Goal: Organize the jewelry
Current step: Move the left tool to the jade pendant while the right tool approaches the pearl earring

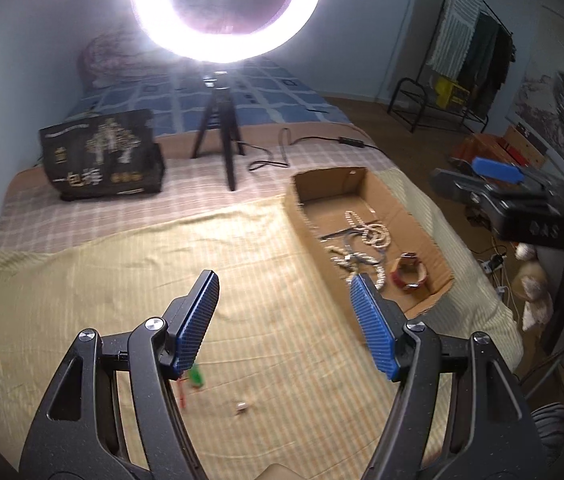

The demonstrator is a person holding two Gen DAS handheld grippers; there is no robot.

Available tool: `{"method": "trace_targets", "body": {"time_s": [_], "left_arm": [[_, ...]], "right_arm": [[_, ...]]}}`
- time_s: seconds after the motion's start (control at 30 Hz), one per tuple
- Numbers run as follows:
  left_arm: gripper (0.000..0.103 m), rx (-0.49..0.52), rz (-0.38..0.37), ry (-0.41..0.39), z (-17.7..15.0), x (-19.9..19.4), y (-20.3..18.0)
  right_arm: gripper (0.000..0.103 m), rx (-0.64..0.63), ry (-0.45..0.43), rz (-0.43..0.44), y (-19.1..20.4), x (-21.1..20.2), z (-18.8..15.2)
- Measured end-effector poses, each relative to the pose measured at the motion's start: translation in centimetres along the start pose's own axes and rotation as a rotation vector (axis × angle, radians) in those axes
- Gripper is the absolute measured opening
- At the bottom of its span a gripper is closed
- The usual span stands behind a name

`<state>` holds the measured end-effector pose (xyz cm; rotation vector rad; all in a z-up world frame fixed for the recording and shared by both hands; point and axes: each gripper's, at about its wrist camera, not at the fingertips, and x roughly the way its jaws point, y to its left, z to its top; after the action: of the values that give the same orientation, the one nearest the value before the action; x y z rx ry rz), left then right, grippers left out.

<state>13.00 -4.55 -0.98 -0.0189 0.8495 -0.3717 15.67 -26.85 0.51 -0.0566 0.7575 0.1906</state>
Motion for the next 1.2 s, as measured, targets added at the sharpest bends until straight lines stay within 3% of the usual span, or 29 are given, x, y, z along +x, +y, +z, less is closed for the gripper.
{"method": "trace_targets", "body": {"time_s": [0.2,0.33,0.4,0.47,0.53,0.8,0.97,1.2], "left_arm": [[0.07,-0.047,0.023,-0.015,-0.9,-1.4,3.7],[0.058,-0.07,0.026,0.003,-1.7,-1.4,5.6],[0.057,-0.08,0.024,0.02,-2.3,-1.1,6.3],[0.055,-0.093,0.02,0.042,-3.0,-0.7,6.9],[0.046,-0.103,0.016,0.063,-3.8,-0.1,7.6],[0.045,-0.142,-0.005,0.147,-6.6,2.7,9.3],[0.036,-0.211,-0.018,0.222,-8.5,5.5,10.6],[0.036,-0.217,-0.023,0.255,-9.5,7.3,10.9]], "right_arm": [[0.103,-0.049,-0.017,0.06,3.8,-0.3,-2.0],[0.101,-0.141,-0.008,0.077,7.1,0.1,-4.1],[0.099,-0.173,0.004,0.092,8.4,0.4,-5.2],[0.093,-0.192,0.032,0.122,9.6,1.0,-6.3],[0.085,-0.206,0.06,0.157,10.6,1.7,-7.3],[0.062,-0.254,0.217,0.303,14.5,5.3,-11.9],[0.045,-0.267,0.276,0.361,16.1,7.6,-14.0],[0.037,-0.303,0.299,0.401,17.7,9.2,-14.7]]}}
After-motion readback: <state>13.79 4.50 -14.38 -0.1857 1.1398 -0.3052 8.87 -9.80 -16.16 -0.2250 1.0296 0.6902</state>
